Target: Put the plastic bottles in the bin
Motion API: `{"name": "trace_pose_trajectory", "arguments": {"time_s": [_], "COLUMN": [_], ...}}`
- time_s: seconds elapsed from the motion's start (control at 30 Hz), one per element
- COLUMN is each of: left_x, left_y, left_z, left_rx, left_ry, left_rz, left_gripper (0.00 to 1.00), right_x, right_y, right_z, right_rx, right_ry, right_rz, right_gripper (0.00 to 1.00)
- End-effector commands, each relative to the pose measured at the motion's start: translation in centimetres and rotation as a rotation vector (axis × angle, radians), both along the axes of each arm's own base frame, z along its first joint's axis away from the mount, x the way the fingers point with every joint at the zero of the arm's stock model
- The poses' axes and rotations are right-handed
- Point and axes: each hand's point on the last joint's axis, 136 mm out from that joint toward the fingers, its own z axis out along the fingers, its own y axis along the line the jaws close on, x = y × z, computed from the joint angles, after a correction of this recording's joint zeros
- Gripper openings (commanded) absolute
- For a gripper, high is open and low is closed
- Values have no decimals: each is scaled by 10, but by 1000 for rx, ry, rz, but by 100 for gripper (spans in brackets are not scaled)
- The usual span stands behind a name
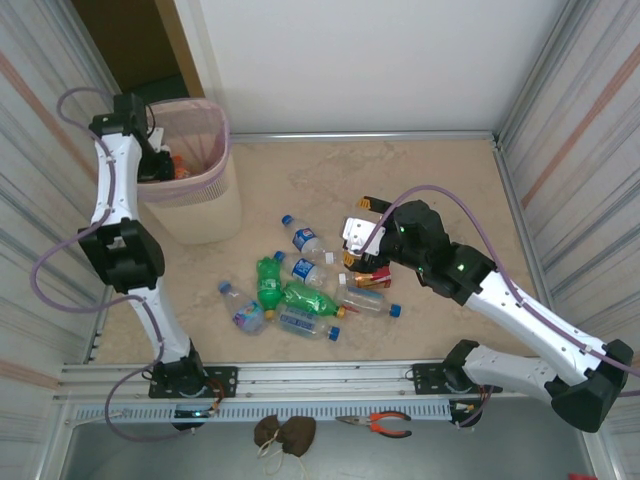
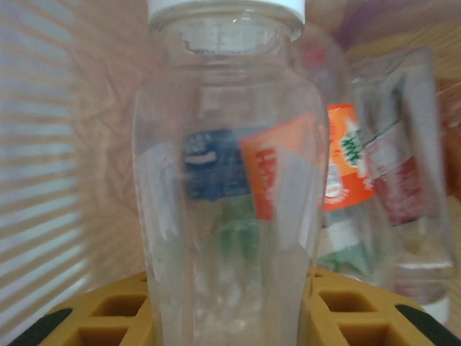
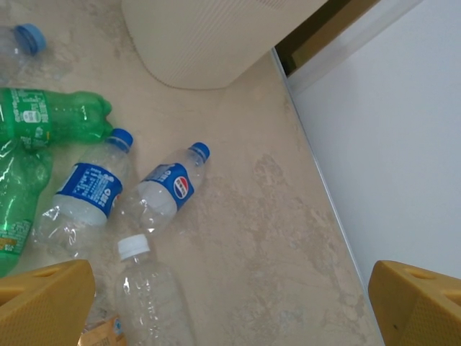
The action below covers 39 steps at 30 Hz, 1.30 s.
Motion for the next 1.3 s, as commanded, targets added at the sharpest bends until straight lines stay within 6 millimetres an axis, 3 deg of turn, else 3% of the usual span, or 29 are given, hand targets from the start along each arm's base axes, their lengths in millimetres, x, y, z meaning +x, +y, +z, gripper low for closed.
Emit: {"name": "trace_pose_trajectory", "arguments": {"time_s": [0.0,0.27,0.47,0.67,0.83,0.87,1.03,1.27], "left_x": [-1,3,2,7,8,7,2,-9], "left_y": [-2,-10,-15,-25,-39,-42,-54,-69], "left_z": [-17,-60,-71,-30,6,11,29,68], "left_rx": [-39,-107,-139,-153,-180,-180,-217,-268], "left_ry": [28,99,107,-3,-81,-89,-132,-248], "left_rz": [19,23,30,8,-22,-28,-45,-77], "left_gripper": [36,44,54,70,75,76,74,71], "right_x": [1,1,-2,-2,-2,-6,-7,8], "right_y": [3,4,-1,-1,-1,-4,-7,-22], "right_z": [-1,-2,0,3,6,15,23,24], "right_rx": [14,10,25,42,53,75,121,276], "right_ry": [8,11,16,27,27,12,32,214], "right_rz": [6,12,-6,-14,-16,-15,-41,-264], "right_gripper": [96,96,97,98,98,98,98,98]}}
